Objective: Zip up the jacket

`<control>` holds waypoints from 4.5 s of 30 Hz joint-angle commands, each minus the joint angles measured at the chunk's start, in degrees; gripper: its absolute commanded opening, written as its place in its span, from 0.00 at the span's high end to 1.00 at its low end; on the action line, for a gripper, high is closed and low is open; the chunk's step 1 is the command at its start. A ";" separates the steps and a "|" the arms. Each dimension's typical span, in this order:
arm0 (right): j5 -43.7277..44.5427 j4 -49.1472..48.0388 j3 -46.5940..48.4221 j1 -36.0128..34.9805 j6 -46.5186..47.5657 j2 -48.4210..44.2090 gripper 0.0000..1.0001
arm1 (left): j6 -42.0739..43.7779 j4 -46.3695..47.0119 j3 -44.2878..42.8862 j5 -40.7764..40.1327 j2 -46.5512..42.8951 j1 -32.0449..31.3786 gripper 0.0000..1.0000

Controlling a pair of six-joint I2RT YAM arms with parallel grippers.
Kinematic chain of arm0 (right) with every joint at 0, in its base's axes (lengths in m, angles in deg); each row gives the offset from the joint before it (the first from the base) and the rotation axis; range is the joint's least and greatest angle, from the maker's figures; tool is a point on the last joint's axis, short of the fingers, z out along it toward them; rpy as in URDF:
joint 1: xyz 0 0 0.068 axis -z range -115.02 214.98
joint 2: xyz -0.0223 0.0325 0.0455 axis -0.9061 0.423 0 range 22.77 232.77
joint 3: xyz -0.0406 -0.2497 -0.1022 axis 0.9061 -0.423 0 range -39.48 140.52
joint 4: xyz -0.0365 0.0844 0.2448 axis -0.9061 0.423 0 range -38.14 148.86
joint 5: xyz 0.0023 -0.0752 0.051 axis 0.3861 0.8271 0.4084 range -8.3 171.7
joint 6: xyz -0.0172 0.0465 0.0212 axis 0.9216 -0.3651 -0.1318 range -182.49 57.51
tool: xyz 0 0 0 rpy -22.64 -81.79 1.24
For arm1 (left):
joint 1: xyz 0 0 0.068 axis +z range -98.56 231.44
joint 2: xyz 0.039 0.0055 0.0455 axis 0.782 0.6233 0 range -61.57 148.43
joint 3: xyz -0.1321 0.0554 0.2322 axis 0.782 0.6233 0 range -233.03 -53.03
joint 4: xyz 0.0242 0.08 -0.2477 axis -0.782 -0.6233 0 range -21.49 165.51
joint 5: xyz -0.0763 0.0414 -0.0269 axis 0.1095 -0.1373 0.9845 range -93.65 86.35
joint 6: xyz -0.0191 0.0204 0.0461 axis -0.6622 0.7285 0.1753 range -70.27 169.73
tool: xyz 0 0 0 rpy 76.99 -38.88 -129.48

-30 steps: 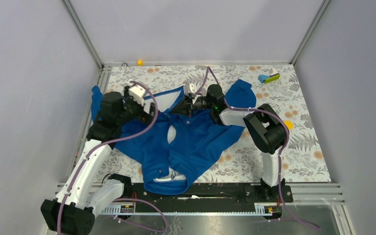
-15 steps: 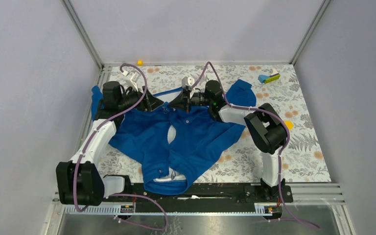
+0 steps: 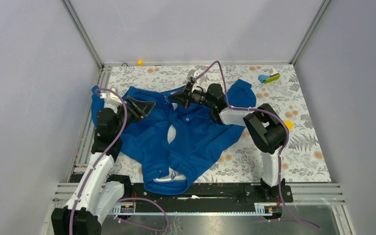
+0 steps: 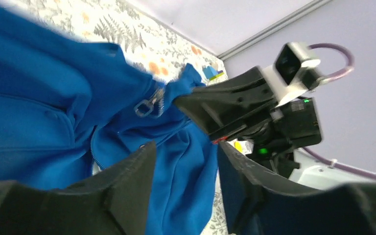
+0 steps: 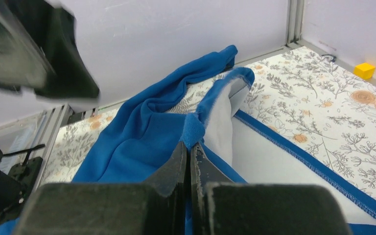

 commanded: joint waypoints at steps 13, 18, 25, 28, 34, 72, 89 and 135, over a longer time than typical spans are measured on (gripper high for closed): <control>6.33 -11.92 -1.15 0.32 -6.41 -1.83 1.00 | 5.27 34.86 7.11 -10.11 19.71 -12.44 0.69; 6.22 -12.49 -1.31 0.27 -6.33 -1.85 1.00 | 10.26 30.53 4.07 -15.51 22.08 -13.68 0.75; 6.21 -12.79 -1.61 0.28 -6.37 -2.01 1.00 | 16.30 25.57 0.75 -26.94 23.18 -18.30 0.76; 6.17 -12.97 -1.63 0.26 -6.41 -2.15 1.00 | 18.20 25.75 0.52 -28.15 23.38 -19.50 0.75; 6.04 -13.13 -1.70 0.32 -6.37 -2.32 1.00 | 19.68 25.04 -0.64 -30.21 24.83 -20.59 0.68; 9.41 -16.04 -2.64 0.29 -8.49 -3.02 1.00 | 26.62 18.75 -3.80 -37.80 26.13 -23.44 1.00; 26.09 -29.33 -0.49 0.09 -18.91 2.14 1.00 | 17.26 -0.37 -14.43 -29.80 36.28 -23.50 1.00; 9.84 -33.59 -2.13 0.76 -19.12 1.37 1.00 | 25.13 9.58 -15.54 -17.38 27.60 -16.75 0.53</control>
